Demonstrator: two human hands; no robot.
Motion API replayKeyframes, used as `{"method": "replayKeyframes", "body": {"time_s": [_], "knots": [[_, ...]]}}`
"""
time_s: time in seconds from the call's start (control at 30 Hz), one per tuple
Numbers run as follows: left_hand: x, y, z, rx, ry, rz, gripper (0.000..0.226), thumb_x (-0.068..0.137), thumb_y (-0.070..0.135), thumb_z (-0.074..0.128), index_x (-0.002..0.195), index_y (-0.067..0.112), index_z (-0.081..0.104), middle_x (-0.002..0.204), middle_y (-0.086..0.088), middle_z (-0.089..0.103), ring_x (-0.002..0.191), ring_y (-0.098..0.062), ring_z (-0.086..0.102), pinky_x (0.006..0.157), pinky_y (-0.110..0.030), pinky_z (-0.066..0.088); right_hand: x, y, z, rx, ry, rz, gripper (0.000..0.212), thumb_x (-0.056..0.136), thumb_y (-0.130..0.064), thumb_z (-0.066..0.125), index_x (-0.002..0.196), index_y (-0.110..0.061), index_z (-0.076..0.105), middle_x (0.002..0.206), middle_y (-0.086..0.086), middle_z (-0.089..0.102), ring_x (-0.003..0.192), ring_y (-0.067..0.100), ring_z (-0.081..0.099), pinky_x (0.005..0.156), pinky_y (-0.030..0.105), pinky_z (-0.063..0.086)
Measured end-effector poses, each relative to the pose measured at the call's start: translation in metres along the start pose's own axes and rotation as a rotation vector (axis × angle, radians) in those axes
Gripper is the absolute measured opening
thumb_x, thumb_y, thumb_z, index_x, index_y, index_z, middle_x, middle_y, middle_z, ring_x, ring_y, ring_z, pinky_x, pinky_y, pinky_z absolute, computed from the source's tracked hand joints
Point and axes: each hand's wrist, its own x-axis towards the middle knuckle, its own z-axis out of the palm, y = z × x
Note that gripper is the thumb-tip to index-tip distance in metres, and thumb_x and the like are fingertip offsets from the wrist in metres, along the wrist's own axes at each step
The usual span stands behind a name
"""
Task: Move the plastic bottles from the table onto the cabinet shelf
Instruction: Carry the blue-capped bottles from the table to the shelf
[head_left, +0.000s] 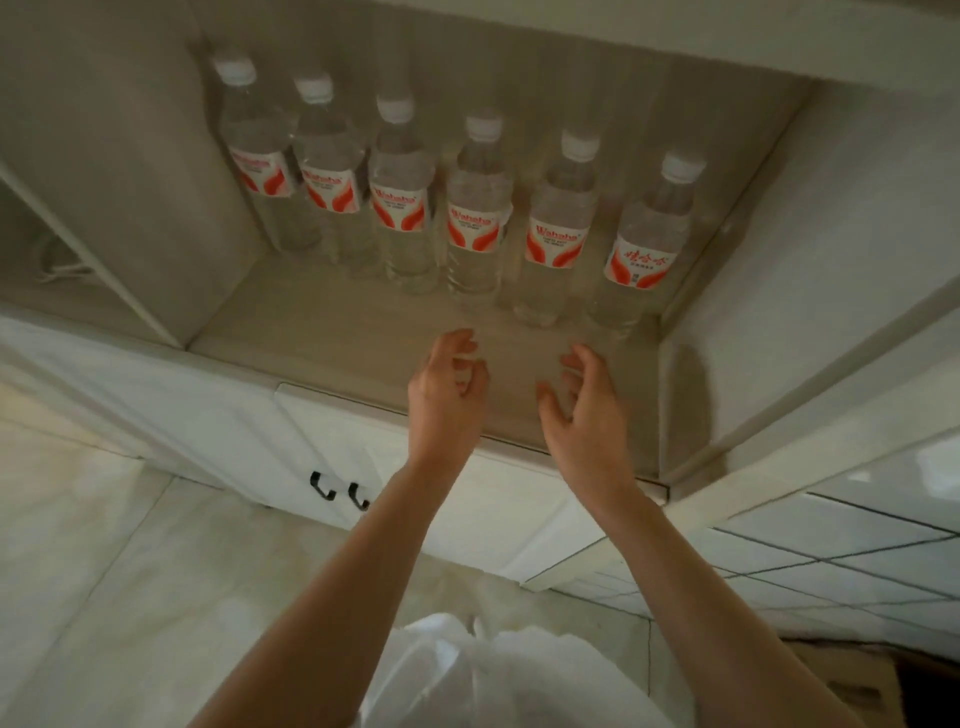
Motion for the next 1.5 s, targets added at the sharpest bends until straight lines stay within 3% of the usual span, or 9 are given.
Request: {"method": "replayKeyframes", "body": {"time_s": [0.17,0.37,0.63,0.93,1.07,1.17,1.23,1.4,1.5], "knots": [[-0.047,-0.031,-0.061,0.088,0.13,-0.05,0.023,0.094,0.01,0.057,0.115,0.016,0.064,0.096,0.006,0.067,0.08,-0.008,0.065,0.067,-0.014,0.053,-0.034,-0.018,0.032,0.017,-0.185,-0.153,0.042,0.095,-0.019,0.056,0.134,-0.006,0.047,0.13,0.01,0.058,0.118,0.019,0.057,0.102,0.037,0.048],[-0.128,-0.071,-0.151,0.193,0.341,-0.237,0.02,0.093,0.011,0.06,0.11,0.018,0.066,0.093,0.01,0.067,0.077,0.001,0.064,0.063,-0.007,0.047,-0.096,-0.047,0.091,0.003,-0.478,-0.271,0.034,0.097,-0.025,0.052,0.13,-0.015,0.052,0.125,-0.004,0.061,0.113,0.005,0.057,0.097,0.02,0.046],[-0.29,-0.102,-0.273,0.281,0.639,-0.496,0.014,0.09,0.012,0.064,0.102,0.019,0.068,0.083,0.003,0.073,0.071,-0.011,0.069,0.065,-0.022,0.053,-0.225,-0.106,0.175,0.022,-0.866,-0.383,0.027,0.095,-0.018,0.055,0.121,-0.012,0.058,0.109,-0.002,0.066,0.104,0.008,0.061,0.095,0.03,0.05],[-0.498,-0.125,-0.376,0.338,1.034,-0.82,0.012,0.091,0.007,0.062,0.1,0.014,0.068,0.079,0.001,0.072,0.07,-0.012,0.069,0.067,-0.036,0.06,-0.419,-0.174,0.256,0.019,-1.292,-0.677,0.024,0.093,-0.013,0.058,0.117,-0.011,0.059,0.097,-0.002,0.069,0.092,0.009,0.066,0.088,0.027,0.054],[-0.566,-0.127,-0.391,0.336,1.224,-0.951,0.012,0.092,0.01,0.061,0.099,0.016,0.067,0.079,0.004,0.072,0.07,-0.009,0.068,0.066,-0.03,0.058,-0.498,-0.191,0.279,-0.055,-1.554,-0.832,0.026,0.093,-0.014,0.057,0.119,-0.01,0.058,0.102,0.001,0.069,0.096,0.012,0.065,0.09,0.032,0.053],[-0.603,-0.122,-0.395,0.223,1.333,-1.046,0.014,0.093,0.016,0.059,0.101,0.026,0.065,0.08,0.013,0.071,0.075,0.0,0.066,0.066,-0.012,0.051,-0.546,-0.2,0.294,-0.115,-1.725,-0.945,0.027,0.094,-0.014,0.057,0.12,-0.011,0.058,0.104,0.0,0.069,0.098,0.012,0.064,0.091,0.031,0.051],[-0.621,-0.12,-0.397,0.159,1.365,-1.094,0.015,0.093,0.019,0.059,0.103,0.029,0.065,0.082,0.014,0.071,0.082,0.003,0.064,0.068,-0.009,0.05,-0.573,-0.207,0.304,-0.156,-1.829,-1.009,0.027,0.094,-0.016,0.056,0.121,-0.013,0.057,0.106,-0.002,0.068,0.1,0.011,0.063,0.091,0.027,0.048],[-0.652,-0.122,-0.409,0.091,1.442,-1.266,0.013,0.093,0.023,0.059,0.104,0.028,0.066,0.088,0.015,0.069,0.084,0.001,0.064,0.077,-0.026,0.056,-0.639,-0.225,0.332,-0.262,-2.071,-1.276,0.028,0.096,-0.024,0.055,0.123,-0.019,0.056,0.111,-0.006,0.067,0.107,0.007,0.061,0.092,0.018,0.044],[-0.665,-0.127,-0.427,0.062,1.512,-1.364,0.016,0.094,0.026,0.058,0.108,0.027,0.065,0.089,0.016,0.067,0.086,0.0,0.063,0.081,-0.032,0.056,-0.675,-0.24,0.354,-0.266,-2.131,-1.46,0.027,0.096,-0.027,0.055,0.121,-0.018,0.058,0.109,-0.006,0.068,0.104,0.006,0.062,0.078,-0.001,0.035]]}}
